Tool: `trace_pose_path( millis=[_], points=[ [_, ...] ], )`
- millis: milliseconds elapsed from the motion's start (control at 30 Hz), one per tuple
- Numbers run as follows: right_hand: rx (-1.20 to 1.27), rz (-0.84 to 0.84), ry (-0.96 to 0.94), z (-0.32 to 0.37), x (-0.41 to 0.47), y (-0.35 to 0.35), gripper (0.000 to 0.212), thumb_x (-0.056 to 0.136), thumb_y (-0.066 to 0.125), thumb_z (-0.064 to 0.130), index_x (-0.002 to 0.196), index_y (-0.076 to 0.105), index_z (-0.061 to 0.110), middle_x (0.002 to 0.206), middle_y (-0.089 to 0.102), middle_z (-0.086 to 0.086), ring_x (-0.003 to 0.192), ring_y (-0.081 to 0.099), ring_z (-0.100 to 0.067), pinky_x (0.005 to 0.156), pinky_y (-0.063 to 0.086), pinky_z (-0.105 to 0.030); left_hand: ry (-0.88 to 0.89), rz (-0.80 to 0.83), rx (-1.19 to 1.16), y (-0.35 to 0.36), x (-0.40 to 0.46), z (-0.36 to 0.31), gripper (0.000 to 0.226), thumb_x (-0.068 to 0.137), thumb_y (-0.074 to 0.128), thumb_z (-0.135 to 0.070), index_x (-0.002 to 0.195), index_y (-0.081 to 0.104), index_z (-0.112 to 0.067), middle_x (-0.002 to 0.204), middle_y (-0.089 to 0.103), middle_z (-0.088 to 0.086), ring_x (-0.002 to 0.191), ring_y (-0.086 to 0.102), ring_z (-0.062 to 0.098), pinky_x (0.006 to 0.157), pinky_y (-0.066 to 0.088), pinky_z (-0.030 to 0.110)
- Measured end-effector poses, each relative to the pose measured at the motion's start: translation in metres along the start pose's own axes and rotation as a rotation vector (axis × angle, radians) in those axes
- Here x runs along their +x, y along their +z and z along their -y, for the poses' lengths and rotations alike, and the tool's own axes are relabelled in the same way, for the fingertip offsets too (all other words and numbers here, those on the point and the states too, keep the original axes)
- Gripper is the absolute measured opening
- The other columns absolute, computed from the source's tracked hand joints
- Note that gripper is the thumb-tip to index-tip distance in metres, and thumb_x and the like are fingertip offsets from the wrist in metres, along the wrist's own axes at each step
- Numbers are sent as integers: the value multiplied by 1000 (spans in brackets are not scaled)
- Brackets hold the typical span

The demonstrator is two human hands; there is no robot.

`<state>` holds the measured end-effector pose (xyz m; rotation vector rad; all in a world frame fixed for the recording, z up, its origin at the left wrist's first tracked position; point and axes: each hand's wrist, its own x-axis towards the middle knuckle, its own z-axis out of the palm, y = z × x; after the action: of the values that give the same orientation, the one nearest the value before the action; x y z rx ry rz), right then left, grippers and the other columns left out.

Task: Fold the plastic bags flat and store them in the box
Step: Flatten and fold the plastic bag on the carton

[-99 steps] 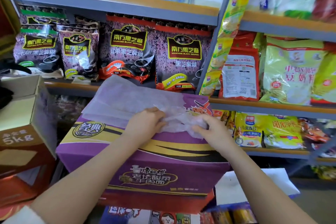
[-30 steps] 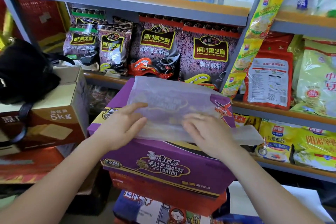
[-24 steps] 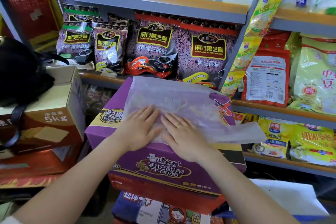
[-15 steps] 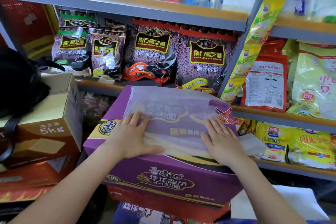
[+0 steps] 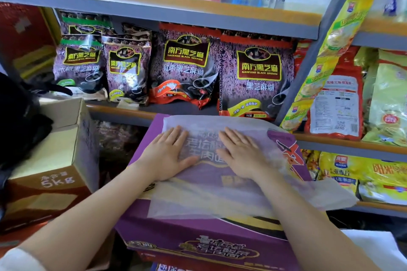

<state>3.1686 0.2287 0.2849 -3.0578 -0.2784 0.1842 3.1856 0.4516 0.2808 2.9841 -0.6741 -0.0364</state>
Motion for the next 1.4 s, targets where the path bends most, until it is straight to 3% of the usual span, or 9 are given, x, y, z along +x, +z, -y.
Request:
trace_pose_path(
  millis=[100, 233, 433, 700, 867, 1000, 1167, 1300, 1400],
  points=[
    [-1, -4, 129, -31, -3, -2, 57, 100, 12, 45, 150, -2, 23, 158, -8, 4, 146, -7, -12, 119, -1, -37, 60, -120, -17, -7, -7, -1, 119, 60, -15, -86, 144, 26, -13, 151, 27, 10, 138, 28, 25, 113, 20, 33],
    [-25, -142, 133, -27, -19, -14, 54, 100, 22, 39, 149, 15, 16, 159, 5, -1, 145, 12, -20, 116, 10, -39, 304, -290, -127, -15, -30, -13, 61, 90, 29, -57, 110, 62, -10, 111, 62, 8, 97, 63, 27, 79, 55, 37],
    [67, -46, -331, 37, -85, -24, 72, 85, 8, 56, 148, 19, 24, 158, 7, 10, 143, 16, -11, 113, 19, -30, 382, -155, -111, 3, -87, -37, 71, 92, 19, -62, 133, 45, -11, 137, 50, 5, 117, 56, 20, 93, 49, 36],
    [85, 44, -312, -9, -113, -12, 94, 64, 26, 86, 143, 30, 36, 149, 29, 19, 137, 26, 0, 105, 13, -12, 286, -160, 23, 19, -115, -29, 66, 96, 16, -55, 131, 50, -11, 136, 51, 5, 121, 52, 21, 103, 30, 31],
    [-38, -188, -360, -29, -124, -17, 50, 79, 49, 41, 127, 55, 28, 122, 64, 8, 105, 65, -16, 88, 54, -40, 242, -162, -145, 11, -112, -31, 81, 89, 12, -67, 130, 53, -11, 139, 49, 2, 124, 50, 21, 103, 36, 38],
    [-191, -129, -435, -26, -123, -21, 56, 82, 42, 34, 138, 43, 28, 136, 53, 8, 120, 54, -17, 108, 35, -36, 175, -197, -204, 2, -108, -40, 95, 75, 11, -82, 132, 49, -15, 133, 52, 2, 118, 54, 23, 98, 44, 34],
    [-190, -121, -358, -30, -118, -24, 59, 90, 44, 14, 144, 28, 30, 146, 41, 7, 133, 40, -19, 109, 27, -34, 16, -147, 12, -11, -102, -67, 107, 51, 10, -92, 127, 48, -27, 122, 47, -3, 112, 51, 22, 86, 45, 34],
    [-83, -248, -232, -23, -116, -27, 29, 95, 43, 24, 122, 53, 25, 120, 63, 0, 108, 58, -26, 80, 43, -33, 20, -147, 66, -16, -92, -90, 95, 59, 12, -85, 125, 46, -25, 130, 43, -6, 115, 51, 20, 88, 43, 33],
    [-90, -313, -188, -19, -110, -27, 20, 96, 40, 29, 101, 57, 20, 90, 67, -4, 86, 62, -29, 61, 37, -31, 28, -165, -27, -20, -83, -104, 55, 87, 36, -62, 126, 46, -24, 128, 48, -5, 113, 52, 20, 79, 43, 30]
  ],
)
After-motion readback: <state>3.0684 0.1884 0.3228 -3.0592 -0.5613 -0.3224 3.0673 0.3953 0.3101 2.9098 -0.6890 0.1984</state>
